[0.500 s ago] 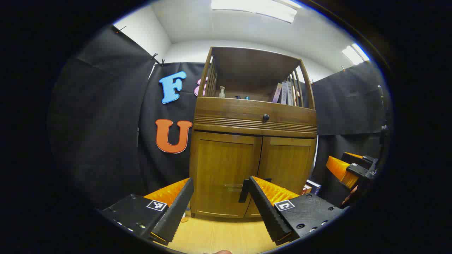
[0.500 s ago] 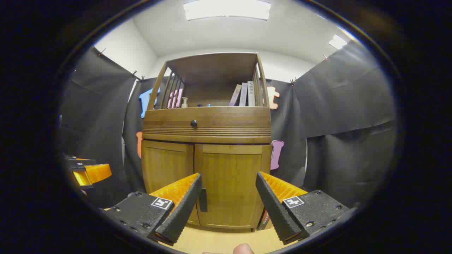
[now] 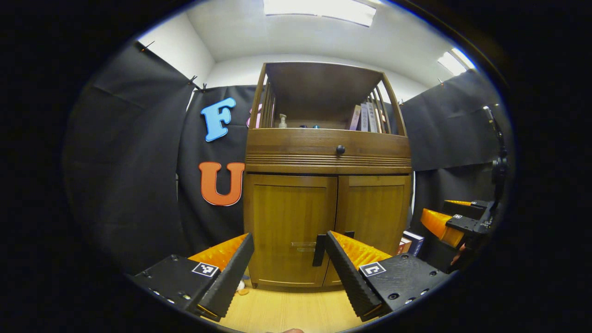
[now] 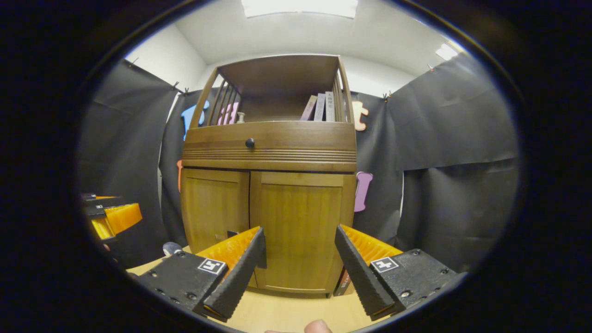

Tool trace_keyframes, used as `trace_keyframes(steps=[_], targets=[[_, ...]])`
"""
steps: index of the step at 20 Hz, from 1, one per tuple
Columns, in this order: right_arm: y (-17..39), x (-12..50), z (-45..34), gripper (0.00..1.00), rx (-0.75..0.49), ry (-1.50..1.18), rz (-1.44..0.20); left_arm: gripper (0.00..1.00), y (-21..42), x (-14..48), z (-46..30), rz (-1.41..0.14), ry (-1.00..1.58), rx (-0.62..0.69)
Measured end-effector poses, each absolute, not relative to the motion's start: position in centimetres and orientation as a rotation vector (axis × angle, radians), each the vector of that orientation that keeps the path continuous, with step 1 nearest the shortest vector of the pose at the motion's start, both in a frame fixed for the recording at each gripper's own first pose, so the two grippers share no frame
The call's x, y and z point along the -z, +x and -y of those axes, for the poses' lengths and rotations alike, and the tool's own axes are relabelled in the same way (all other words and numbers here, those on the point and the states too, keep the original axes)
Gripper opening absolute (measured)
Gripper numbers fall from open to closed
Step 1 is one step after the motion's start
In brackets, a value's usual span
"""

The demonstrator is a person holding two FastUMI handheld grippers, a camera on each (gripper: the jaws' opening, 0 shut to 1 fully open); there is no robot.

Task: Open the right door of the double-door shoe cabinet with the right hand, and open the left door with the left hand.

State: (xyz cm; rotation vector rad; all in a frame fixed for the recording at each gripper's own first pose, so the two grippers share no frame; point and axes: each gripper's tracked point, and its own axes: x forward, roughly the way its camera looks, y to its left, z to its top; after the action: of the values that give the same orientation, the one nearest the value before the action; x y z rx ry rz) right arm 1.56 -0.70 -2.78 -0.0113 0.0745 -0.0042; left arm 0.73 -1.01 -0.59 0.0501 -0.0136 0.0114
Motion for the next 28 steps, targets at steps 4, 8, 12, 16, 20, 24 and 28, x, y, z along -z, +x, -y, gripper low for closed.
trace_keyframes(steps=[4,8,12,16,20,24,28], targets=[[3.2,3.9,-1.2,0.96,-0.029,-0.005,-0.100,0.95,1.3,0.9,0.0,0.006,0.064,-0.030],[5.4,5.0,-3.4,0.96,-0.067,-0.007,-0.110,0.95,1.0,0.6,-1.2,0.020,0.092,-0.054],[8.7,7.6,-4.9,0.96,-0.081,-0.007,-0.158,0.95,0.8,0.9,-3.6,0.019,0.081,-0.110],[12.0,10.9,-5.9,0.94,-0.075,-0.016,-0.257,0.94,-0.2,1.0,-6.7,0.004,0.099,-0.171],[14.9,14.3,-7.3,0.87,-0.092,-0.011,-0.354,0.95,-0.9,1.0,-9.1,0.002,0.095,-0.227],[17.4,16.6,-7.5,0.77,-0.058,0.008,-0.403,0.95,-1.5,1.4,-10.0,-0.003,0.089,-0.248],[19.9,18.7,-7.4,0.70,-0.057,0.034,-0.413,0.95,-1.6,1.8,-9.3,-0.021,0.078,-0.220]])
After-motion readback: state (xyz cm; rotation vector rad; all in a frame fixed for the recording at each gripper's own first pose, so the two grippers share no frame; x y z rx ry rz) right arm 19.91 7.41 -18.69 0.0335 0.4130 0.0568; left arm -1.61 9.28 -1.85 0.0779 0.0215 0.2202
